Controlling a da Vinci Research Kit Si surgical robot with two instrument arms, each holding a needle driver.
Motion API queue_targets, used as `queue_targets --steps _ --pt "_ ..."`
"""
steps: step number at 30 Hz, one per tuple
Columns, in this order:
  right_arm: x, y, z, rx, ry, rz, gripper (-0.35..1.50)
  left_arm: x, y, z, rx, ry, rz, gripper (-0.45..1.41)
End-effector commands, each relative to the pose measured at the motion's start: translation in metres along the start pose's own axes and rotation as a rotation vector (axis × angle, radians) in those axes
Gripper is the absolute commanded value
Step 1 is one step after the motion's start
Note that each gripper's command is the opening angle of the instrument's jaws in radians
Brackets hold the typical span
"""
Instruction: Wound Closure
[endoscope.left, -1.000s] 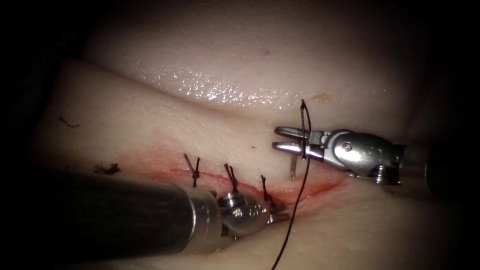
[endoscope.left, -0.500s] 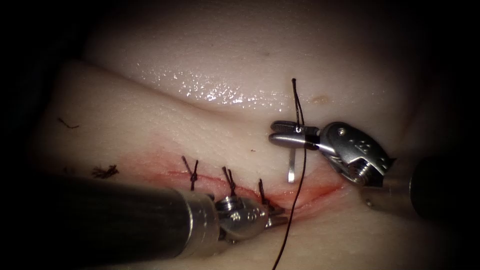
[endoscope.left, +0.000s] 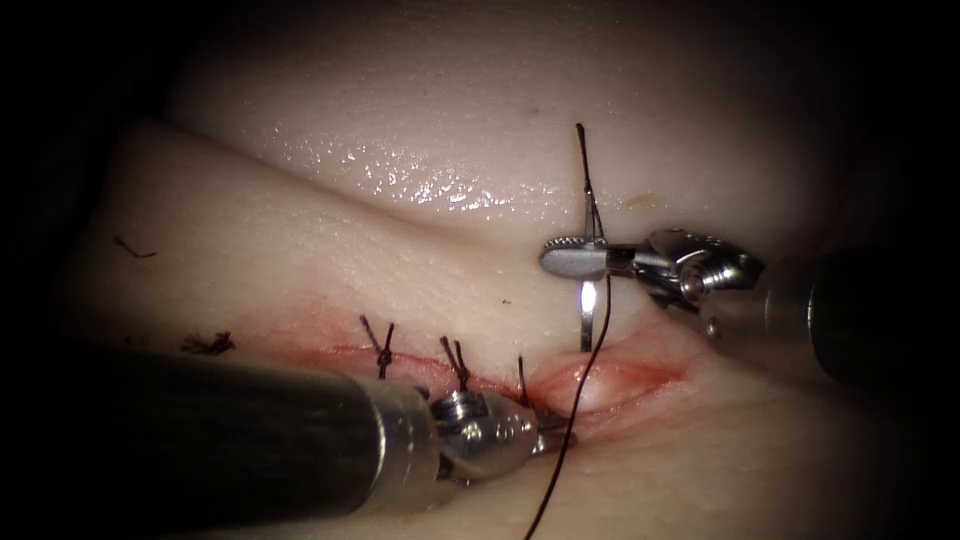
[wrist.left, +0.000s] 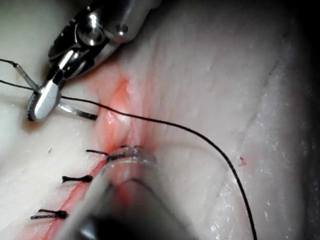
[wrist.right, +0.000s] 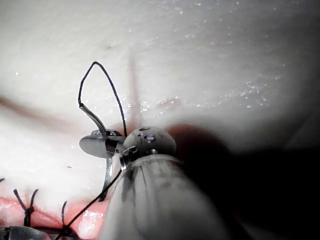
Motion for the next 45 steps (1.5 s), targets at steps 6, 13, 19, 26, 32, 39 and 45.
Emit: queue_targets --steps 6,13,19,26,32,39,45 --pt "-0.0011 -0.0003 0.001 0.005 -0.009 0.106 -0.35 0.0 0.0002 0.0009 0.0 -0.001 0.0 0.14" --pt "-0.0023 -0.0018 0.001 0.03 -0.031 0.209 -0.35 0.0002 0.0001 0.001 0.0 -0.001 -0.002 0.14" --pt "-0.0032 -0.0032 0.0012 0.057 -0.072 0.295 -0.35 0.0003 0.0001 0.0009 0.003 -0.002 -0.002 0.14" --pt "-0.004 -0.0046 0.0017 0.081 -0.103 0.348 -0.35 0.0005 -0.0001 0.0007 0.005 -0.003 -0.011 0.14" --pt "-0.005 -0.0061 0.002 0.098 -0.126 0.361 -0.35 0.0006 -0.0004 0.0005 0.008 -0.005 -0.012 0.14" --pt "-0.0059 -0.0069 0.0017 0.107 -0.146 0.363 -0.35 0.0007 -0.0006 -0.0004 0.003 -0.006 -0.007 0.14" --pt "-0.004 -0.0064 0.0012 0.193 -0.013 0.301 1.33 0.002 0.001 -0.0037 0.021 0.039 0.072 0.14"
